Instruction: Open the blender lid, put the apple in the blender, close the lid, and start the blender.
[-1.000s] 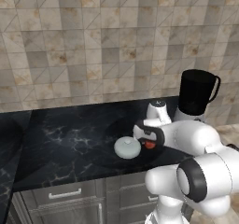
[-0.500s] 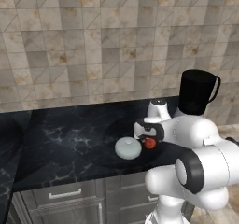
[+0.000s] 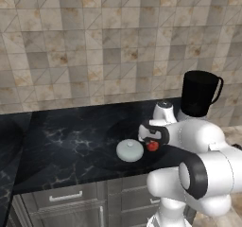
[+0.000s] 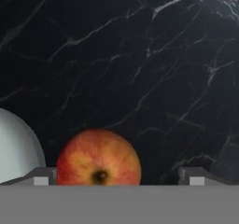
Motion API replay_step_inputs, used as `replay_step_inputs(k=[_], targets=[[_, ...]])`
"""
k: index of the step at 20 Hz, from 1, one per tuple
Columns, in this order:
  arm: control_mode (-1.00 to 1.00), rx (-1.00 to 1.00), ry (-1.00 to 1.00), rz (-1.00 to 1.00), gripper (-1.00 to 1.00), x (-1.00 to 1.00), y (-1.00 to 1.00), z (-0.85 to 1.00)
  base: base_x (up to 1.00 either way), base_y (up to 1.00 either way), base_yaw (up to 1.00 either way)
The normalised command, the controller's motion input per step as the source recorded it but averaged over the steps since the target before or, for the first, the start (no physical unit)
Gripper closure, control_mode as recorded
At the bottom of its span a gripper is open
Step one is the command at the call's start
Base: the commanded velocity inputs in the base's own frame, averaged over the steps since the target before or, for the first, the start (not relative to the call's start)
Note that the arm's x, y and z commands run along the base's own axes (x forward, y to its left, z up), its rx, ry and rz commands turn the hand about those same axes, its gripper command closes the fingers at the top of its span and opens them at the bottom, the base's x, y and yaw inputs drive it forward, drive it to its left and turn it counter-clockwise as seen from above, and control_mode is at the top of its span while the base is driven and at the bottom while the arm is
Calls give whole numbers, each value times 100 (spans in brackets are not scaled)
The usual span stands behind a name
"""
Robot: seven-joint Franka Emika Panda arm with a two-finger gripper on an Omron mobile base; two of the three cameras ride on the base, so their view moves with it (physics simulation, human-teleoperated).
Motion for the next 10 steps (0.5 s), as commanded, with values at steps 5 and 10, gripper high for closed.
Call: replay_step_inputs(k=[5,10], targets=[[-100,0,0,0,-100,0,0,-33,0,0,0],[-100,0,0,0,-100,0,0,-34,0,0,0]])
